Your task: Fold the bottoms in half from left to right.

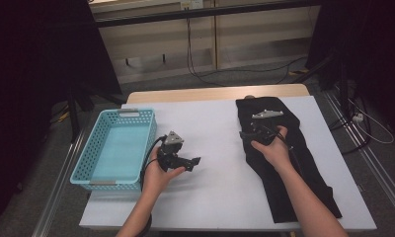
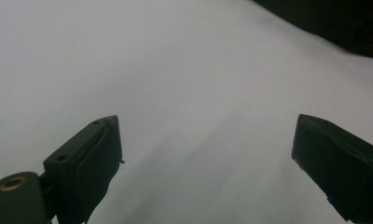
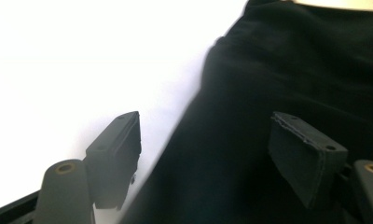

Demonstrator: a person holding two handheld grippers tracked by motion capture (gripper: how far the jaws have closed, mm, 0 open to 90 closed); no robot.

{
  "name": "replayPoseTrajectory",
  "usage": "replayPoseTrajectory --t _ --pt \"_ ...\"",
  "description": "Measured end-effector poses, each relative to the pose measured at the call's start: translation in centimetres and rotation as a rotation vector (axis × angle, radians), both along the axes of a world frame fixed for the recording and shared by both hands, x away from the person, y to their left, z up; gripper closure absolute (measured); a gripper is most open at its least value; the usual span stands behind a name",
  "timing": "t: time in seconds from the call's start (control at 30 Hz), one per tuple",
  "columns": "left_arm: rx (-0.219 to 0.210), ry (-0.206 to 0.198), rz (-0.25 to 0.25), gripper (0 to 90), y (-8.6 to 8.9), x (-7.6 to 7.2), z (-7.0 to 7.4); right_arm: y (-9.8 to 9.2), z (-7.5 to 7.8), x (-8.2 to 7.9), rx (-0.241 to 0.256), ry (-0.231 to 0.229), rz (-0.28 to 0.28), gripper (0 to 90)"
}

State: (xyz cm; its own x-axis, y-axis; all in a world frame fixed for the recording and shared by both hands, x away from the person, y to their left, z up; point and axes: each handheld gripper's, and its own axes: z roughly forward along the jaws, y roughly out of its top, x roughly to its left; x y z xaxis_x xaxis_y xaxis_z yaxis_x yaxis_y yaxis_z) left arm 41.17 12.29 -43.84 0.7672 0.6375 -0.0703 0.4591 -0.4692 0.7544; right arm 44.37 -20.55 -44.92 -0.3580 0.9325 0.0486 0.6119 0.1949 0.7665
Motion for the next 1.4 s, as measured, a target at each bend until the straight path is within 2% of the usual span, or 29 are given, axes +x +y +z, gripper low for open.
replayPoseTrajectory --t 0.03,0.13,0.2,0.23,0.27,0.3,0.4,0.43,0.47,0.6,0.63,0.67,0.73,0.77,0.9,0.97,1.0,1.03,1.07,1.17,1.3,1.4 --pt "0.004 0.0 0.001 8.4 0.1 -0.1 0.0 0.2 -0.3 0.7 -0.021 0.011 -0.01 25.8" --pt "0.007 -0.006 0.007 8.5 0.3 -0.1 0.1 0.3 -0.8 1.2 -0.018 0.031 -0.018 27.0" --pt "-0.001 -0.007 0.014 8.5 0.3 -0.1 0.1 0.6 -1.4 1.6 -0.056 0.056 -0.009 28.8" --pt "-0.006 -0.005 0.014 8.5 0.3 -0.1 0.1 0.7 -1.5 1.7 -0.076 0.042 -0.003 29.1" --pt "-0.008 -0.006 0.016 8.6 0.4 -0.1 0.1 0.9 -1.4 1.7 -0.087 0.042 0.004 35.7" --pt "-0.01 -0.004 0.019 8.6 0.4 -0.1 0.1 0.9 -1.4 1.7 -0.087 0.042 0.004 35.7" --pt "-0.013 -0.003 0.025 8.8 0.5 -0.3 0.2 0.7 -1.4 1.7 -0.074 0.036 0.003 46.0" --pt "-0.007 -0.012 0.023 8.8 0.6 -0.3 0.3 0.4 -1.4 1.8 -0.074 0.031 -0.013 55.5" --pt "-0.013 -0.01 0.029 8.8 0.6 -0.3 0.3 0.4 -1.4 1.8 -0.074 0.031 -0.013 55.5" --pt "-0.019 -0.007 0.034 8.9 0.9 -0.4 0.3 -0.3 -1.3 1.8 -0.069 0.029 -0.028 75.8" --pt "-0.013 -0.017 0.039 8.9 1.0 -0.3 0.3 -0.4 -1.3 1.8 -0.073 0.027 -0.029 80.8" --pt "-0.014 -0.008 0.033 8.9 1.1 -0.3 0.4 -0.7 -1.4 1.8 -0.058 0.028 -0.03 85.3" --pt "-0.018 -0.007 0.034 8.9 1.1 -0.3 0.4 -1.1 -1.4 1.9 -0.012 0.037 -0.036 87.2" --pt "-0.016 -0.01 0.034 8.9 1.1 -0.2 0.4 -1.1 -1.4 1.8 -0.004 0.038 -0.033 87.5" --pt "-0.019 -0.009 0.034 9.0 1.0 -0.2 0.4 -0.5 -1.1 1.6 -0.023 0.035 0.004 88.5" --pt "-0.023 -0.011 0.041 9.0 1.0 -0.2 0.5 0.1 -1.0 1.4 -0.009 0.04 0.034 88.5" --pt "-0.025 -0.007 0.038 9.0 1.0 -0.2 0.5 0.4 -0.9 1.3 -0.011 0.041 0.05 88.5" --pt "-0.027 -0.008 0.036 8.8 1.1 -0.1 0.6 1.2 -0.8 0.9 -0.031 0.042 0.091 88.6" --pt "-0.035 -0.007 0.043 8.8 1.1 -0.1 0.6 1.2 -0.8 0.9 -0.031 0.042 0.091 88.6" --pt "-0.039 -0.003 0.047 8.7 1.1 0.0 0.7 2.4 -0.7 0.3 -0.03 0.047 0.151 88.5" --pt "-0.033 -0.011 0.048 8.6 1.1 0.1 0.9 3.9 -1.0 -1.0 -0.001 0.057 0.211 88.5" --pt "-0.037 -0.013 0.052 8.6 1.2 0.2 1.1 5.1 -1.0 -2.1 -0.019 0.05 0.254 88.5"
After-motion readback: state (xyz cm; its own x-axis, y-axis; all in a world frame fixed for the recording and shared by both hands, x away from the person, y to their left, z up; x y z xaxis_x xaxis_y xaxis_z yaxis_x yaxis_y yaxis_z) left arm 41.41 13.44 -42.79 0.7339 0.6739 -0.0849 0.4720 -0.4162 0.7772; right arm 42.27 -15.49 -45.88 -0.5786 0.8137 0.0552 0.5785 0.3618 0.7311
